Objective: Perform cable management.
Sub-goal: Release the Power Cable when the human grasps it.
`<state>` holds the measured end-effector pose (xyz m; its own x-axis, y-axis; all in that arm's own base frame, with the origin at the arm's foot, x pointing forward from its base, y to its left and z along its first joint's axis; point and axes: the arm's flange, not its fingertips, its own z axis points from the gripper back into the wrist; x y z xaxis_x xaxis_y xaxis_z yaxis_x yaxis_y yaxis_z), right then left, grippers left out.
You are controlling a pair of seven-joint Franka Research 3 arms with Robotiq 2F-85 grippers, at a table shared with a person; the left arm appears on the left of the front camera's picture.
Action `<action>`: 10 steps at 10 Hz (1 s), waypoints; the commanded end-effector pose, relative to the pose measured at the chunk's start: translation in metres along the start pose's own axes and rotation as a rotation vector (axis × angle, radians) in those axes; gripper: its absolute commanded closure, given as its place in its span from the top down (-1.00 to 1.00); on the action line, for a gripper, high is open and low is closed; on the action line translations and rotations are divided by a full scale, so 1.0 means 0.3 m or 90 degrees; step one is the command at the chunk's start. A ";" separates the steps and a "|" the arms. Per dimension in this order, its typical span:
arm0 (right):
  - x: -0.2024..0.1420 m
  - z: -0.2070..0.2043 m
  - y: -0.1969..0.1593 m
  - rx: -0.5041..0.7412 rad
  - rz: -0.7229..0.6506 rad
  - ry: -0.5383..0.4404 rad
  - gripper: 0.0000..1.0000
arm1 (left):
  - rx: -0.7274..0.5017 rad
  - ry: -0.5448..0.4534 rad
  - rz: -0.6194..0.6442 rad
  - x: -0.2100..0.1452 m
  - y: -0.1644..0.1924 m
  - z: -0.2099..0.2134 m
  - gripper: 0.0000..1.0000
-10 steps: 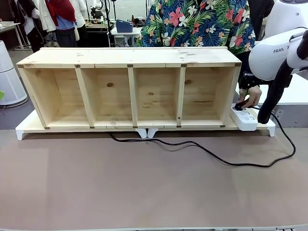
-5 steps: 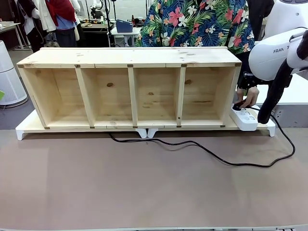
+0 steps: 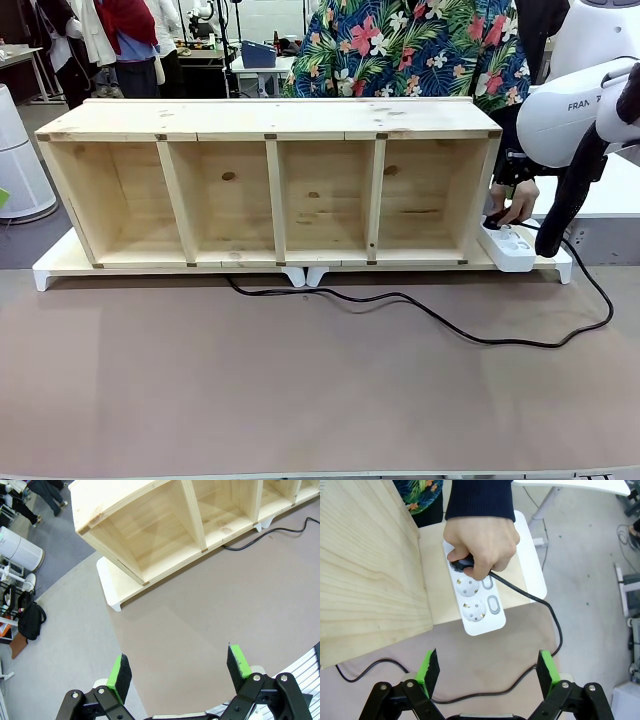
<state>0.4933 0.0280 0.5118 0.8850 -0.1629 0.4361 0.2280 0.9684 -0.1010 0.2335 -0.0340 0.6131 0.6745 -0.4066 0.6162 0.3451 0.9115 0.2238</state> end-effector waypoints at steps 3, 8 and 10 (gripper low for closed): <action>-0.001 -0.004 -0.001 -0.001 0.000 0.003 1.00 | 0.001 -0.002 0.002 0.001 0.003 0.001 1.00; -0.001 -0.004 -0.001 -0.001 0.000 0.003 1.00 | 0.001 -0.002 0.002 0.001 0.003 0.001 1.00; -0.001 -0.004 -0.001 -0.001 0.000 0.003 1.00 | 0.001 -0.002 0.002 0.001 0.003 0.001 1.00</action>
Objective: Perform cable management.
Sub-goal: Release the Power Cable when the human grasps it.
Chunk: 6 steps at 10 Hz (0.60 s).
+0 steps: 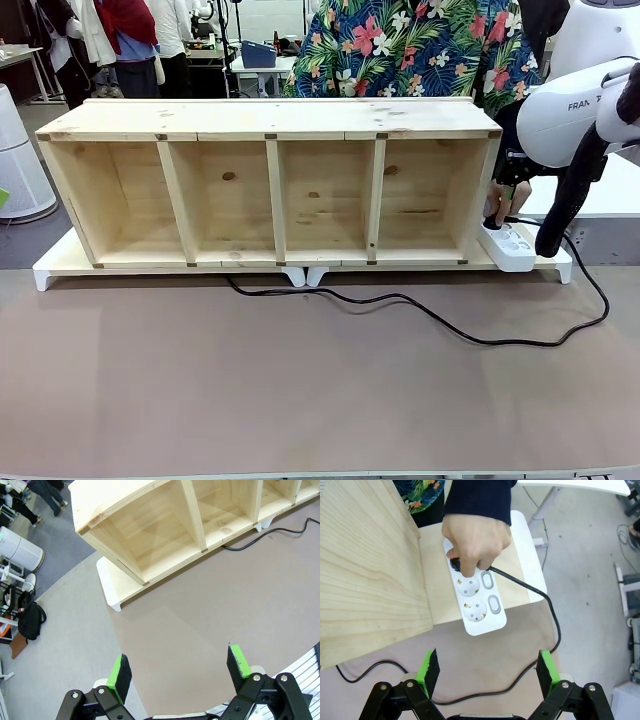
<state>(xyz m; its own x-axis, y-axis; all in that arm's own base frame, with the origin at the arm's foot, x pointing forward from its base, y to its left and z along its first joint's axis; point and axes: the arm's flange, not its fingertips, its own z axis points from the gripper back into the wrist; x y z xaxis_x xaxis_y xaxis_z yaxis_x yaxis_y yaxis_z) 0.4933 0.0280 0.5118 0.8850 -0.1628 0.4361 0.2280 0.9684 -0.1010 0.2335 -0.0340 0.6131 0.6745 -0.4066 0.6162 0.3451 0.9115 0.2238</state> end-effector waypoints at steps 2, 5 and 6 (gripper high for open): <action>-0.001 -0.004 -0.001 -0.001 0.000 0.003 1.00 | 0.001 -0.002 0.002 0.001 0.003 0.001 1.00; -0.001 -0.004 -0.001 -0.001 0.000 0.003 1.00 | 0.001 -0.002 0.002 0.001 0.003 0.001 1.00; -0.001 -0.004 -0.001 -0.001 0.000 0.003 1.00 | 0.001 -0.002 0.002 0.001 0.003 0.001 1.00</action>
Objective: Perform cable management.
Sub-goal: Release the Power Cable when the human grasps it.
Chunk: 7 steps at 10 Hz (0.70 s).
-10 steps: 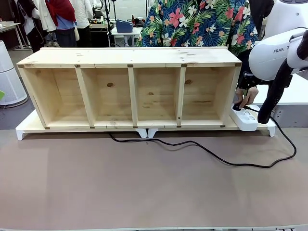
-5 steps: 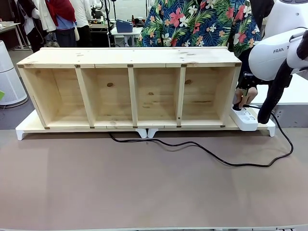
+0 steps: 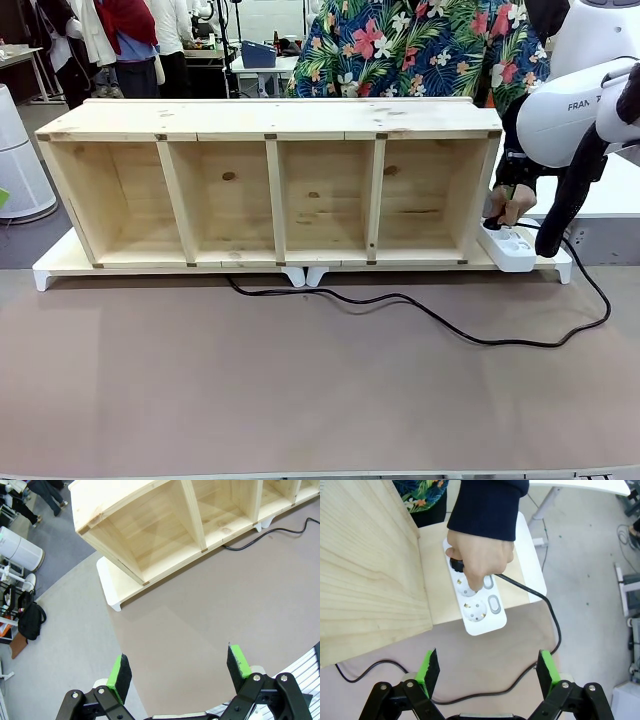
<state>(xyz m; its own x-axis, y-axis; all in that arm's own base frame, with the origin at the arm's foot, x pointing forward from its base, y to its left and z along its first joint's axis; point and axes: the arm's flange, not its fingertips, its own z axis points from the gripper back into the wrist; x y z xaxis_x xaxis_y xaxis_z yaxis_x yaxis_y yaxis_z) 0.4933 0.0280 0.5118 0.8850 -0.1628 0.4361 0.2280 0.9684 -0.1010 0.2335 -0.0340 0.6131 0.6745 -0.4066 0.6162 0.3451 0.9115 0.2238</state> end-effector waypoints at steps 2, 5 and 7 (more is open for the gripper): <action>-0.001 -0.004 -0.001 -0.001 0.000 0.003 1.00 | 0.001 -0.002 0.002 0.001 0.003 0.001 1.00; -0.001 -0.004 -0.001 -0.001 0.000 0.003 1.00 | 0.001 -0.002 0.002 0.001 0.003 0.001 1.00; -0.001 -0.004 -0.001 -0.001 0.000 0.003 1.00 | 0.001 -0.002 0.002 0.001 0.003 0.001 1.00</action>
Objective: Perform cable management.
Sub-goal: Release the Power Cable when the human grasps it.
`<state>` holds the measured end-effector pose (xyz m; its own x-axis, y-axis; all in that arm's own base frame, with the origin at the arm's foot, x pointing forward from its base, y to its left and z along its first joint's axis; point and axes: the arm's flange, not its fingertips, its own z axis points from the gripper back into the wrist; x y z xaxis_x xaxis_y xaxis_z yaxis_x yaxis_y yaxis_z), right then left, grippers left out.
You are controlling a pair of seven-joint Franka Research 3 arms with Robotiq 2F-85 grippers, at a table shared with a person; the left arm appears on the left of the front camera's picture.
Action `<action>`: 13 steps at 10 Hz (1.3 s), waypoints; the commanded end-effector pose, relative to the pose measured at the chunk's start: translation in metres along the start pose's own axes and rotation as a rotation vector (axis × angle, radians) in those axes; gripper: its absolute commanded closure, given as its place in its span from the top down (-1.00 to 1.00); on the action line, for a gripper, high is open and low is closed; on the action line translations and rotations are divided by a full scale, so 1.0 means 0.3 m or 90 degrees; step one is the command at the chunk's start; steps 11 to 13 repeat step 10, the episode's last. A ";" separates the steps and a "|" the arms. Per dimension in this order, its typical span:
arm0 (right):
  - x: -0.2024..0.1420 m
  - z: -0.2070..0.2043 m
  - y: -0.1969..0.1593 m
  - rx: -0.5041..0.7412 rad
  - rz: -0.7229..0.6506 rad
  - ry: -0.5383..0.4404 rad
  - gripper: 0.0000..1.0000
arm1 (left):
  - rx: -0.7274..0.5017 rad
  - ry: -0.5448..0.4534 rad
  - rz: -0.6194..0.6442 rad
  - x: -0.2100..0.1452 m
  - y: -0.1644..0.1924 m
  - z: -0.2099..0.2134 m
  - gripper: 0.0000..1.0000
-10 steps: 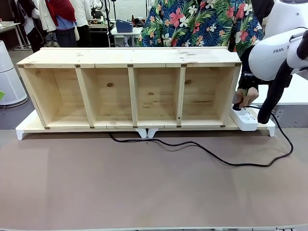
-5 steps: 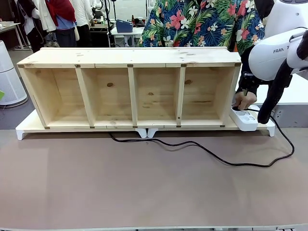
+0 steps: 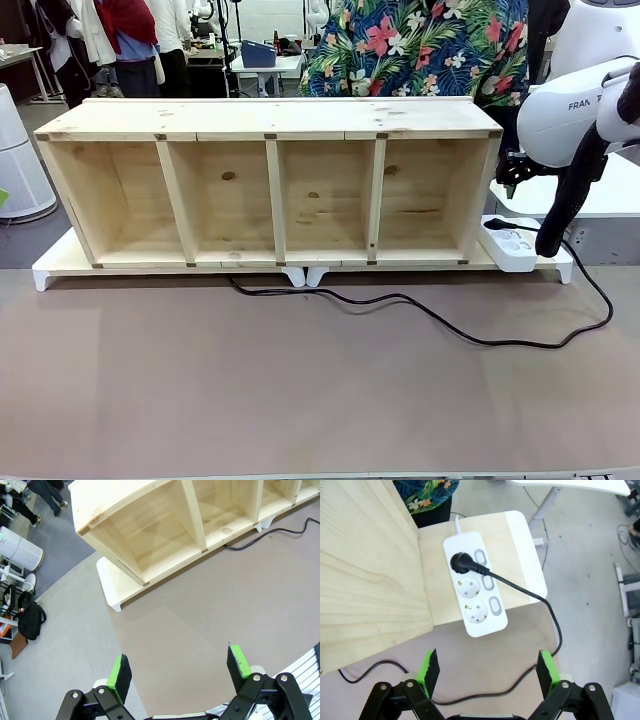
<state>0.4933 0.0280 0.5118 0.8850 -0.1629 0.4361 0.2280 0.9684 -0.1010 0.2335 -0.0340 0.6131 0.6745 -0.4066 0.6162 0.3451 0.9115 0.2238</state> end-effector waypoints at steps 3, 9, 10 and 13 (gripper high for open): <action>-0.001 -0.004 -0.001 -0.001 0.000 0.003 1.00 | 0.001 -0.002 0.002 0.001 0.003 0.001 1.00; -0.001 -0.004 -0.001 -0.001 0.000 0.003 1.00 | 0.001 -0.002 0.002 0.001 0.003 0.001 1.00; -0.001 -0.004 -0.001 -0.001 0.000 0.003 1.00 | 0.001 -0.002 0.002 0.001 0.003 0.001 1.00; -0.001 -0.004 -0.001 -0.001 0.000 0.003 1.00 | 0.001 -0.002 0.002 0.001 0.003 0.001 1.00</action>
